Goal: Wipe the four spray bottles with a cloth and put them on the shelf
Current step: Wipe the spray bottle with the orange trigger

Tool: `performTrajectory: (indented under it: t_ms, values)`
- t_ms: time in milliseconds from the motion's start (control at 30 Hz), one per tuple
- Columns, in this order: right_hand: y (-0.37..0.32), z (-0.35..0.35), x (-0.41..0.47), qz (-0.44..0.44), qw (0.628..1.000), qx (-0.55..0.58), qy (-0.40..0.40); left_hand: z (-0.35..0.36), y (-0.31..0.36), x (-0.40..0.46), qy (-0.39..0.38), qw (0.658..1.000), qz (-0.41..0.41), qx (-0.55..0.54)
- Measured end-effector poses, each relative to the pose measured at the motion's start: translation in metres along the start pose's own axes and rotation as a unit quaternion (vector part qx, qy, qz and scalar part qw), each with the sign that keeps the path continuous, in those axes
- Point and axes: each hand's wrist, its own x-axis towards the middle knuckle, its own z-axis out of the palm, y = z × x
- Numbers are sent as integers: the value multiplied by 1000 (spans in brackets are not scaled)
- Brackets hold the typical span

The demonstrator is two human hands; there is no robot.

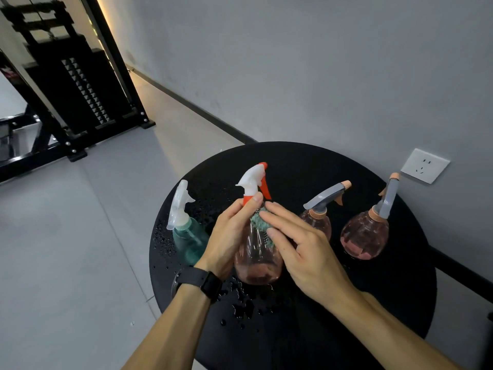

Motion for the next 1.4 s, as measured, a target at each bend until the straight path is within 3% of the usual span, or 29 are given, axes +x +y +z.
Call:
performTrajectory:
  t_ms: [267, 600, 900, 1200, 1400]
  values:
    - [0, 4, -10, 13, 999, 35, 4, -7, 8, 3, 67, 995, 67, 6]
    - [8, 3, -23, 15, 999, 27, -25, -13, 9, 11, 146, 988, 45, 9]
    - [1, 4, -7, 18, 999, 29, 6, -2, 2, 6, 100, 995, -1, 17]
    - [-2, 5, 7, 37, 999, 34, 2, -1, 5, -1, 60, 998, 16, 25]
    - [-2, 7, 1, 41, 998, 39, 0, -6, 9, 1, 99, 994, 33, 31]
